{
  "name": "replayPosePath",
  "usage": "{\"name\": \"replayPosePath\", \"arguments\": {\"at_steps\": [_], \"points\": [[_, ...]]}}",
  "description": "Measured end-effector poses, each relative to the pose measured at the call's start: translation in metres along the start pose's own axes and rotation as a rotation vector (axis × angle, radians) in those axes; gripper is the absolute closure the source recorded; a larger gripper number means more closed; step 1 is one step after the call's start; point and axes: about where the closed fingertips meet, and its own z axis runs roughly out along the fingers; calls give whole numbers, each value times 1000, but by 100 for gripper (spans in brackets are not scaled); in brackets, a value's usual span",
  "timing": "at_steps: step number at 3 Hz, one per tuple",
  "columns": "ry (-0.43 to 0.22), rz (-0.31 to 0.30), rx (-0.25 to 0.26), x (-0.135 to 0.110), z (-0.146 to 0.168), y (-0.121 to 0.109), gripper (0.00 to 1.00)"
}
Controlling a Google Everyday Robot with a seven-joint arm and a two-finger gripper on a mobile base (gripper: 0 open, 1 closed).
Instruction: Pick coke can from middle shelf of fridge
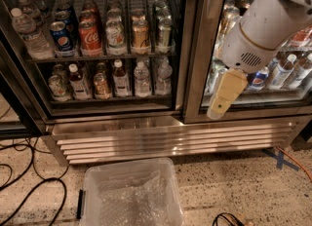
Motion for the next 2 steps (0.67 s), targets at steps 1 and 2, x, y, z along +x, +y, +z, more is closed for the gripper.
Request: {"name": "replayPosePath", "arguments": {"at_steps": [1, 2], "points": [[-33, 17, 11, -18, 29, 1, 0], [-96, 36, 29, -60, 86, -2, 0]]}}
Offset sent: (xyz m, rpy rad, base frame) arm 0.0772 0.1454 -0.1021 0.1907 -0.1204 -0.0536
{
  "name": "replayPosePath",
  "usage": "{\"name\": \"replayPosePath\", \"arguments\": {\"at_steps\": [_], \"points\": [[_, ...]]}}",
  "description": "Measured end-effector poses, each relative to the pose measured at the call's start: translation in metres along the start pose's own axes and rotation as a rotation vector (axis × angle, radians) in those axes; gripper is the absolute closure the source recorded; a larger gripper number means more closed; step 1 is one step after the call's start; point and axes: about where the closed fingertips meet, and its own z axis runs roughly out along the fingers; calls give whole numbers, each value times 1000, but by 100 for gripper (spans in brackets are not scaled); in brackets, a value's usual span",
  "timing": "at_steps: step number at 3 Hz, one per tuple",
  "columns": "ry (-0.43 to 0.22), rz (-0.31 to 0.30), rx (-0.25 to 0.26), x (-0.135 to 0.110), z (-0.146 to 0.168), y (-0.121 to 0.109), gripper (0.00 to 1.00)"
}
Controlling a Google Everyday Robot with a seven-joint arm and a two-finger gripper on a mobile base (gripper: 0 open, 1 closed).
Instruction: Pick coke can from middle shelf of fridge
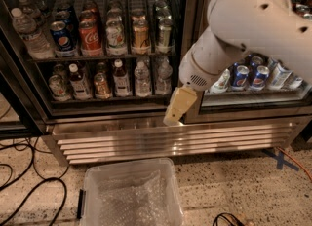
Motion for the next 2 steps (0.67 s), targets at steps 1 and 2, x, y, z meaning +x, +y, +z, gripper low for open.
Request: {"name": "replayPosePath", "arguments": {"at_steps": [1, 2], "points": [[-55, 18, 29, -39, 44, -14, 0], [-92, 41, 0, -65, 74, -26, 0]]}}
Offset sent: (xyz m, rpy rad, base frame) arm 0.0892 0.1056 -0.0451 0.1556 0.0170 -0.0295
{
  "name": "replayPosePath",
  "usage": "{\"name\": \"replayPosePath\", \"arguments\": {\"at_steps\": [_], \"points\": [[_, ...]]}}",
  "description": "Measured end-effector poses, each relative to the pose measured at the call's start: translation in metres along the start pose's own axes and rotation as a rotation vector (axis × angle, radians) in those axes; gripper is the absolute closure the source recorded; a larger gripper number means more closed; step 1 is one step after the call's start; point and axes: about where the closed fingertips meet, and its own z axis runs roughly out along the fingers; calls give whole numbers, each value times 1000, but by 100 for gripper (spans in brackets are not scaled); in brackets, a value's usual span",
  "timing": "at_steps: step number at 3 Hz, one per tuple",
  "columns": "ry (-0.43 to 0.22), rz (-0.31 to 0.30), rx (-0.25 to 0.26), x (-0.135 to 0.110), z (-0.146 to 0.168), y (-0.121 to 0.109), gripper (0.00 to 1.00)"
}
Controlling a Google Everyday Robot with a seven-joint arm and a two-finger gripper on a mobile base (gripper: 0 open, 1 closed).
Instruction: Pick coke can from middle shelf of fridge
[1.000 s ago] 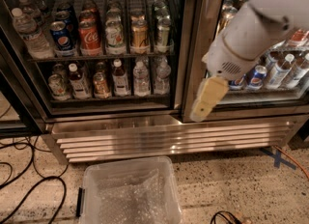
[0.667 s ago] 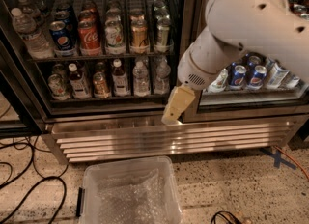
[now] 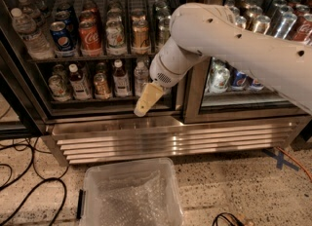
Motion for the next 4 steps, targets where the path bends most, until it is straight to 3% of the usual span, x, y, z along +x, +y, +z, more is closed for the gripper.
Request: {"name": "replayPosePath", "arguments": {"at_steps": [1, 2, 3, 4], "points": [[0, 0, 0, 0, 0, 0, 0], [-37, 13, 44, -13, 19, -6, 0], [-126, 42, 138, -47, 50, -33, 0], [-201, 46, 192, -77, 68, -54, 0]]}}
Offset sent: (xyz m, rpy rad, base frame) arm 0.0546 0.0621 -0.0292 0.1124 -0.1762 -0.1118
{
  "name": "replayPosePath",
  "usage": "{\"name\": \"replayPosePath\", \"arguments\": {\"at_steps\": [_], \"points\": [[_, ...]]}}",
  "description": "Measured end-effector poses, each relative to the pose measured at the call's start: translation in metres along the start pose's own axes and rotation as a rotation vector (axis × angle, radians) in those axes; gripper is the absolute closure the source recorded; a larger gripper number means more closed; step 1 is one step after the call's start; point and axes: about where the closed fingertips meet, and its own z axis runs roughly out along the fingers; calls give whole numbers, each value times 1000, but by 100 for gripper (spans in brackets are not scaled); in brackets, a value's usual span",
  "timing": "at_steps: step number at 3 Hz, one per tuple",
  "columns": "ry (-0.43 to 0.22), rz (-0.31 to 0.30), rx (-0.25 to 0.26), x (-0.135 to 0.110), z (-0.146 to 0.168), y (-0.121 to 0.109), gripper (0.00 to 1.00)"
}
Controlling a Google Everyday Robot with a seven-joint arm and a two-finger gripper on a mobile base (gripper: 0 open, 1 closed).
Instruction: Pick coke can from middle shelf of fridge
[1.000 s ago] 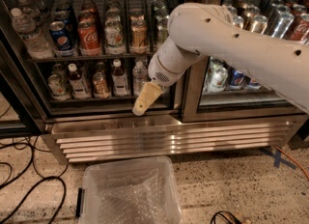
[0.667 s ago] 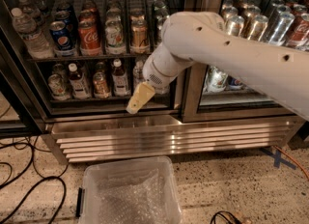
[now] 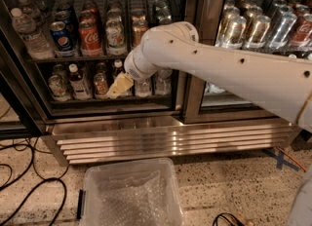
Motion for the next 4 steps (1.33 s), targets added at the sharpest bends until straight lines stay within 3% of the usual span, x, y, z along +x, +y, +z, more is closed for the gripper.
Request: {"name": "replayPosePath", "arguments": {"at_steps": [2, 3, 4], "points": [[-26, -1, 1, -5, 6, 1, 0], [-71, 1, 17, -13, 36, 7, 0], [-175, 1, 60, -41, 65, -3, 0]]}}
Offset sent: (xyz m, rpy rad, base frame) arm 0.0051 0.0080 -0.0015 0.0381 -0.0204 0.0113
